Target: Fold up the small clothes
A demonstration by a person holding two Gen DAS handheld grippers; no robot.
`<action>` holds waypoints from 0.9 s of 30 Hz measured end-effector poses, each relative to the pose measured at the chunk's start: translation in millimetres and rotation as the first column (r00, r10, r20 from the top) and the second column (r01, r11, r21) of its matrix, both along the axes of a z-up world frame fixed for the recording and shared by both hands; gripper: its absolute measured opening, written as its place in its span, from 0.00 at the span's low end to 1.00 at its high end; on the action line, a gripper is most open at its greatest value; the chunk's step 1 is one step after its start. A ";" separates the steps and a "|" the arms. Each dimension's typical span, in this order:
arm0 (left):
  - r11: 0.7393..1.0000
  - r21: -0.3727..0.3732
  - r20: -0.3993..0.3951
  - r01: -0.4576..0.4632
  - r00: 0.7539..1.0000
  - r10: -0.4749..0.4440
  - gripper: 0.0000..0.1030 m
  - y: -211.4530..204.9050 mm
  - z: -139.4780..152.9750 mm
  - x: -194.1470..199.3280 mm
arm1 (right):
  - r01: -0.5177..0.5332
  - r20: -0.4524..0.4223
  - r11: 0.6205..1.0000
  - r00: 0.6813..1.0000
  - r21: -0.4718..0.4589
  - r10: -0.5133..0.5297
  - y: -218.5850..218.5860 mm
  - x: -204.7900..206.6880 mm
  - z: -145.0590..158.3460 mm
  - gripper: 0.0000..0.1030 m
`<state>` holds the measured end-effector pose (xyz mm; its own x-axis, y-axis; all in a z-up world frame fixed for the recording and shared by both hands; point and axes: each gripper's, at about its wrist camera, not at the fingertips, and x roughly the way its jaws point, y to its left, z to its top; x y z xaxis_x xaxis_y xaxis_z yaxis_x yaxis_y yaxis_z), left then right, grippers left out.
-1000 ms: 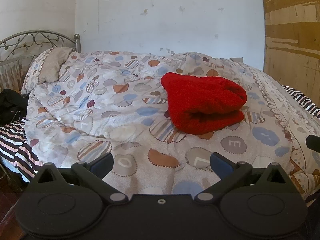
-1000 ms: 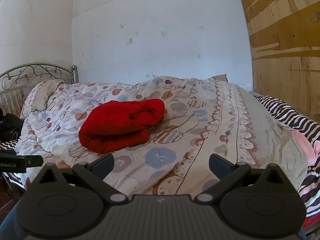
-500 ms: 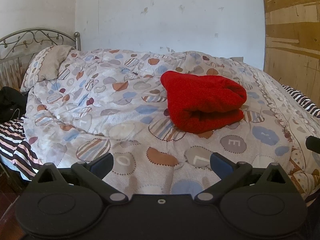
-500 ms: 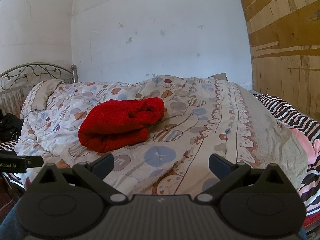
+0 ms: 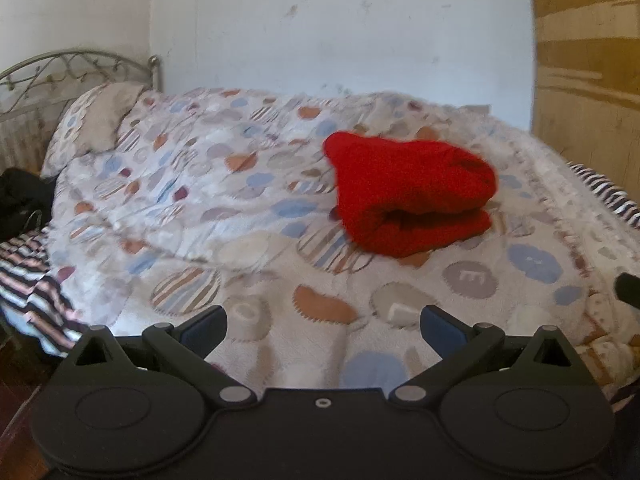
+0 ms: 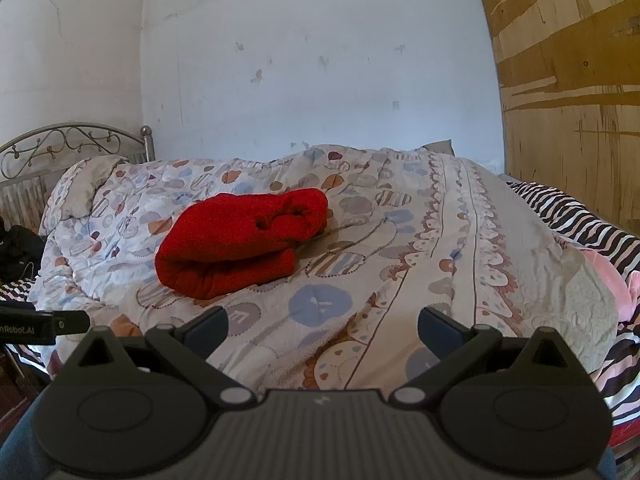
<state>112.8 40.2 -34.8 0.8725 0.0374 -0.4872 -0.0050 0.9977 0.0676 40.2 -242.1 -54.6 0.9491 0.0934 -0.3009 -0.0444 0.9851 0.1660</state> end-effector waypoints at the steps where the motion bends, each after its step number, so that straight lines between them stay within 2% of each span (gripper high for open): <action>1: 1.000 0.009 0.004 -0.027 1.000 0.027 0.99 -0.4 -0.1 0.4 | 0.000 -0.003 1.000 1.000 0.001 0.000 0.5 0.8 -0.3 1.00; 3: 0.998 0.028 0.027 -0.057 0.998 0.056 0.99 -1.3 0.8 -0.6 | 0.000 -0.007 1.000 1.000 0.002 0.000 1.8 0.8 -1.0 1.00; 5: 0.998 0.038 0.037 -0.046 0.998 0.044 0.99 -2.2 2.8 -0.9 | -0.001 -0.010 1.000 1.000 0.002 0.001 0.7 2.9 -0.5 1.00; 27: 0.999 0.052 -0.004 -0.013 1.000 0.014 0.99 -5.7 0.6 13.3 | -0.004 -0.035 1.000 0.999 0.009 0.004 1.3 15.0 -3.9 1.00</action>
